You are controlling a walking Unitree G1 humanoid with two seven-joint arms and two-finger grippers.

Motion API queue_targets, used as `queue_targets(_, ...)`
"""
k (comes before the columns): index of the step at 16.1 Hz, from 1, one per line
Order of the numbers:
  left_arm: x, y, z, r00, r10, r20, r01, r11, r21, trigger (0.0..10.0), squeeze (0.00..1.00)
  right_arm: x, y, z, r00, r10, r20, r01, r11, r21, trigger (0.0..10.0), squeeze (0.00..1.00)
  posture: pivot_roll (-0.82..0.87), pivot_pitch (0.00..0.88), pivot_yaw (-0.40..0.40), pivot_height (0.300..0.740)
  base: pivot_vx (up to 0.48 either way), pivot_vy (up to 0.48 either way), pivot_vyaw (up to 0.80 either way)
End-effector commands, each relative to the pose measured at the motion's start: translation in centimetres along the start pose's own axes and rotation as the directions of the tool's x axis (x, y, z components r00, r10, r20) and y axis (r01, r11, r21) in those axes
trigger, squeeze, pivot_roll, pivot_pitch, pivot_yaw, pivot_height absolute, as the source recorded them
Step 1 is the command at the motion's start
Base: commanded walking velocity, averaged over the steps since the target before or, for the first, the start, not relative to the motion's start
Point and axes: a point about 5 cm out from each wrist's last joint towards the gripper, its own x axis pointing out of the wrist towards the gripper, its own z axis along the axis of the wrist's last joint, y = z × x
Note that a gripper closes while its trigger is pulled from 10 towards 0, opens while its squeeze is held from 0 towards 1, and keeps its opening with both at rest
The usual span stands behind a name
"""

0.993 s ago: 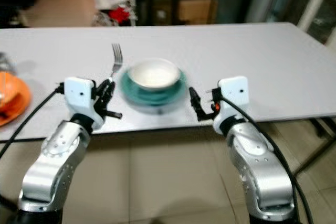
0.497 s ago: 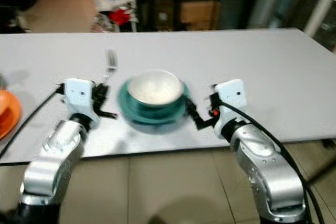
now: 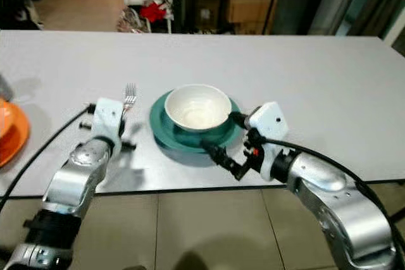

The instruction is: Setting the table

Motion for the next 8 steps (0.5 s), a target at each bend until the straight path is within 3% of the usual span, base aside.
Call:
queue_targets(1, 0.6, 0.1, 0.5, 0.999, 0.035, -0.015, -0.034, 0.999, 0.019, 10.0, 0.00, -0.3, 0.3, 0.2, 1.000, 0.031, -0.001, -0.031, 0.999, -0.012, 10.0, 0.00, -0.05, 0.000, 0.006, 0.740, 0.000, 0.000, 0.00)
queue_targets(5, 1.6, -1.6, 0.4, 0.997, -0.014, -0.078, 0.012, 1.000, -0.028, 10.0, 0.00, -0.8, 0.8, -0.2, 0.996, 0.087, -0.028, -0.088, 0.996, -0.015, 10.0, 0.00, -0.05, 0.000, 0.018, 0.740, 0.000, 0.000, 0.00)
queue_targets(8, 2.2, -1.9, -0.4, 0.981, 0.034, -0.189, -0.053, 0.994, -0.097, 10.0, 0.00, -1.2, 1.4, -1.0, 0.987, 0.143, -0.077, -0.143, 0.990, -0.001, 10.0, 0.00, -0.05, 0.000, 0.019, 0.740, 0.000, 0.000, 0.00)
